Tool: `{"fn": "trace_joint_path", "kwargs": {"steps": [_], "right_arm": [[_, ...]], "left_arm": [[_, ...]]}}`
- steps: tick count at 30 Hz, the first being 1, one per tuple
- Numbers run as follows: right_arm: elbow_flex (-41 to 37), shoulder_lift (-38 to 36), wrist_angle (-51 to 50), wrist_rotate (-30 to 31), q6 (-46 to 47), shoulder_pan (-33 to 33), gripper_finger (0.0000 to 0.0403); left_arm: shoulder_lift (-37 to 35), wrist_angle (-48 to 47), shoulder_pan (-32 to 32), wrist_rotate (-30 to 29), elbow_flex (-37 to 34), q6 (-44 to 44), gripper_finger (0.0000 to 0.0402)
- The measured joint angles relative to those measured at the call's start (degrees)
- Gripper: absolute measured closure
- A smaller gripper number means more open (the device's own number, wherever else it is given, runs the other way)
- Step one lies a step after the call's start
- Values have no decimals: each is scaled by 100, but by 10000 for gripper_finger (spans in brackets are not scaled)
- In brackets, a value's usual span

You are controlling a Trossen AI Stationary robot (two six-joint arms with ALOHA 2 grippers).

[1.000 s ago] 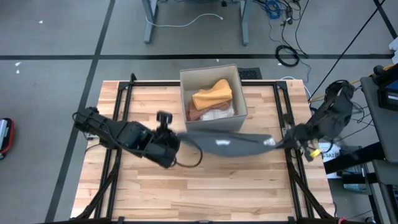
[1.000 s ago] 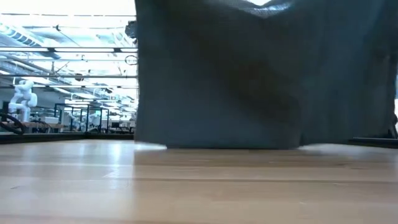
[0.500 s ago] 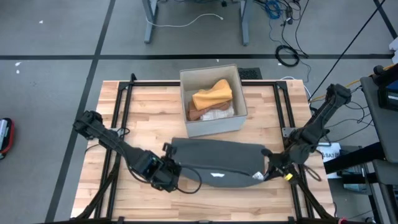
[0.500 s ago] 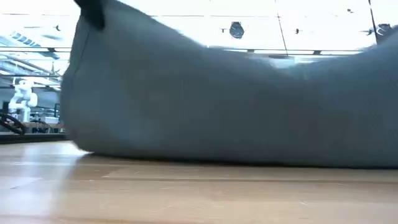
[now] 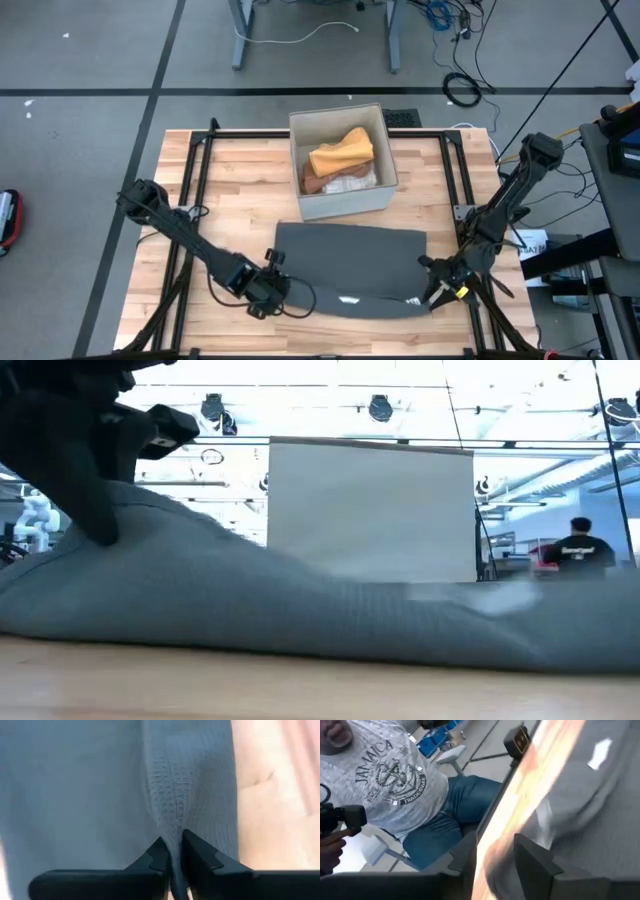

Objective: Fold towel
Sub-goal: Fold the orange towel

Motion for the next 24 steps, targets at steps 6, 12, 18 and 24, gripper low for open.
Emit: {"fn": "trace_joint_path", "kwargs": {"steps": [6, 12, 18, 24], "right_arm": [[0, 461, 28, 13, 465, -1, 263], [-2, 713, 141, 217, 444, -8, 250], [-2, 911, 109, 1236, 366, -8, 253], [-2, 1262, 158, 1554, 590, -22, 254]], "left_arm": [[0, 512, -233, -2, -72, -15, 324], [0, 647, -448, -3, -72, -165, 313], [0, 649, -606, -4, -72, -342, 312], [0, 649, -741, -35, -72, -524, 312]]}}
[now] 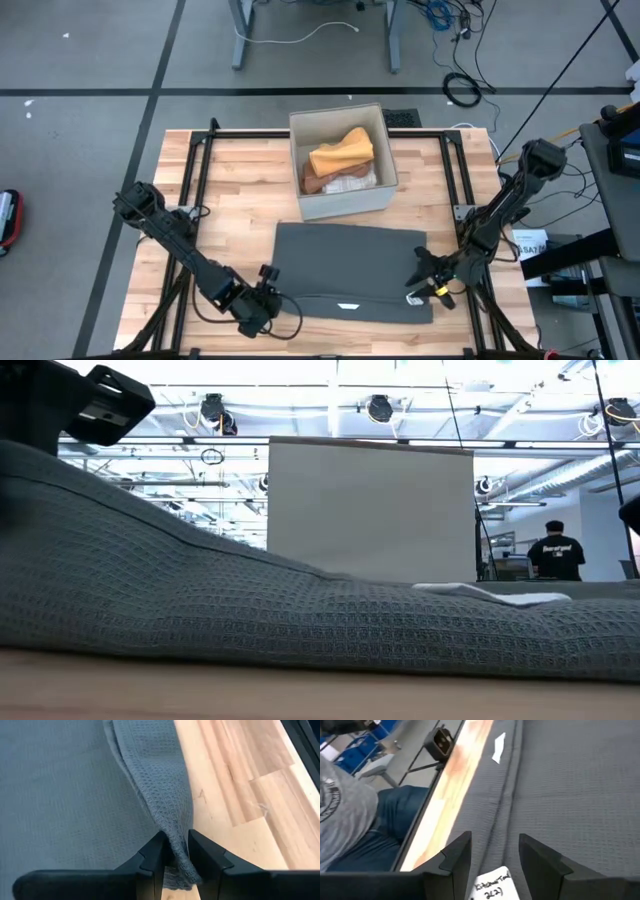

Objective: Fold towel
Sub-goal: Fold the orange towel

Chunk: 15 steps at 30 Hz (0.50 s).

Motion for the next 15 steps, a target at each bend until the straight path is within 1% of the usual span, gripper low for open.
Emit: {"fn": "trace_joint_path", "kwargs": {"steps": [8, 11, 15], "right_arm": [[0, 612, 269, 433, 54, -25, 254], [0, 853, 533, 696, -84, -43, 254], [2, 1139, 913, 990, -400, -107, 254]], "left_arm": [[0, 0, -42, -78, 0, -190, 311], [0, 9, -45, -78, 0, -256, 311], [174, 295, -117, -56, -74, -210, 311]]}}
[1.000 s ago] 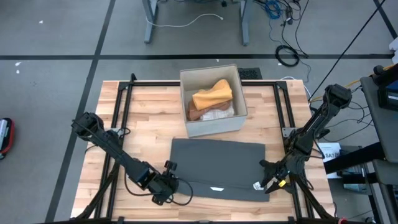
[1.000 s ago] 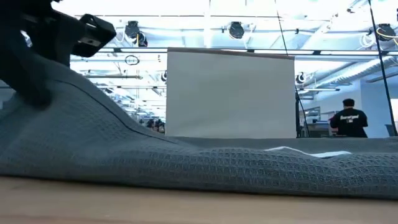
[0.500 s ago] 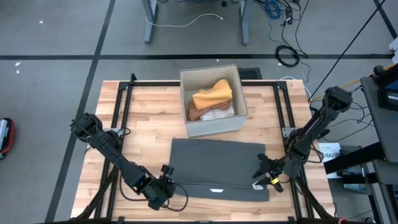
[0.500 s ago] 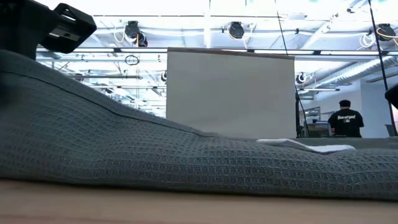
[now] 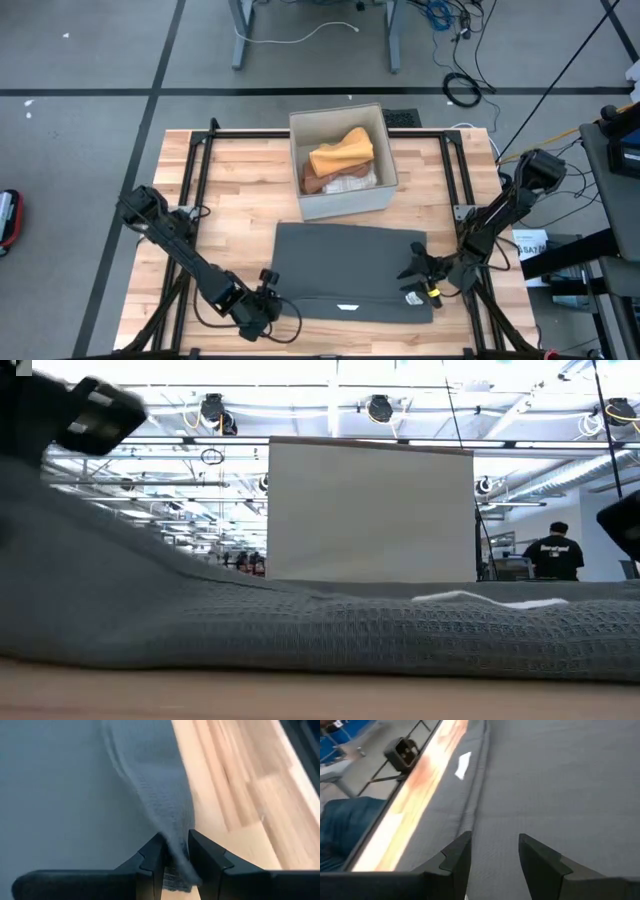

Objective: Fold towel
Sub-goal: Fold the orange towel

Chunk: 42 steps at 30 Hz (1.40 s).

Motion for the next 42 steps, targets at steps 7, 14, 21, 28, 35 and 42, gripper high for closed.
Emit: {"fn": "trace_joint_path", "kwargs": {"steps": [7, 14, 21, 28, 35, 42], "right_arm": [[0, 317, 160, 479, -153, -304, 254], [1, 354, 246, 457, -170, -531, 254], [0, 354, 196, 446, -131, -534, 254], [0, 354, -461, 438, 360, -654, 254], [0, 353, -1391, 459, 1115, -888, 255], [4, 349, -1476, 473, 1181, -1041, 255]], "left_arm": [[775, 504, -60, 525, -144, 9, 311], [969, 1039, -221, 184, -147, 78, 311], [987, 1067, -544, -420, -103, 307, 312], [999, 1067, -847, -876, -109, 503, 312], [1000, 1144, -982, -973, -118, 631, 312], [1000, 1290, -982, -838, -118, 601, 298]]}}
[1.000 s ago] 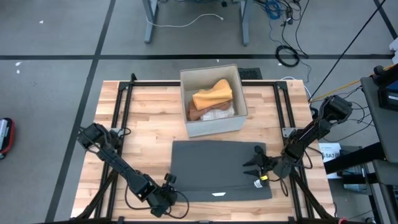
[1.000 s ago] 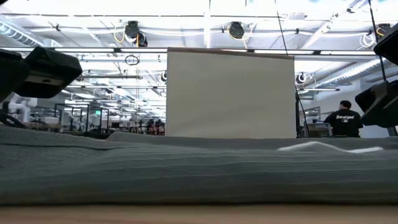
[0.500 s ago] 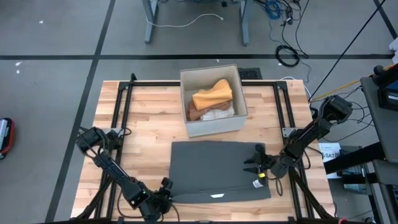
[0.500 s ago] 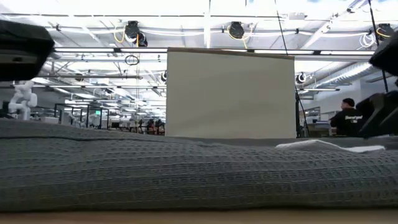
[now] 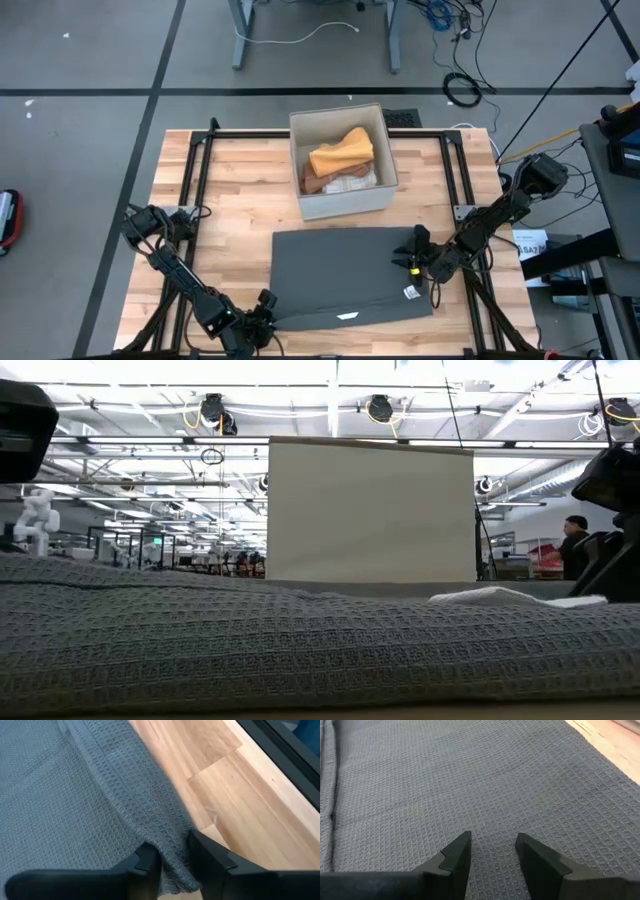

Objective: Fold towel
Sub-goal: Fold the orange towel

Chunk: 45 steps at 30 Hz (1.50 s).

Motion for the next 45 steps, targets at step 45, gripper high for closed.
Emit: {"fn": "trace_joint_path", "kwargs": {"steps": [45], "right_arm": [[-7, 4, -91, 143, 17, -52, 255]], "left_arm": [[-58, 2604, 563, 948, 11, -378, 180]]}}
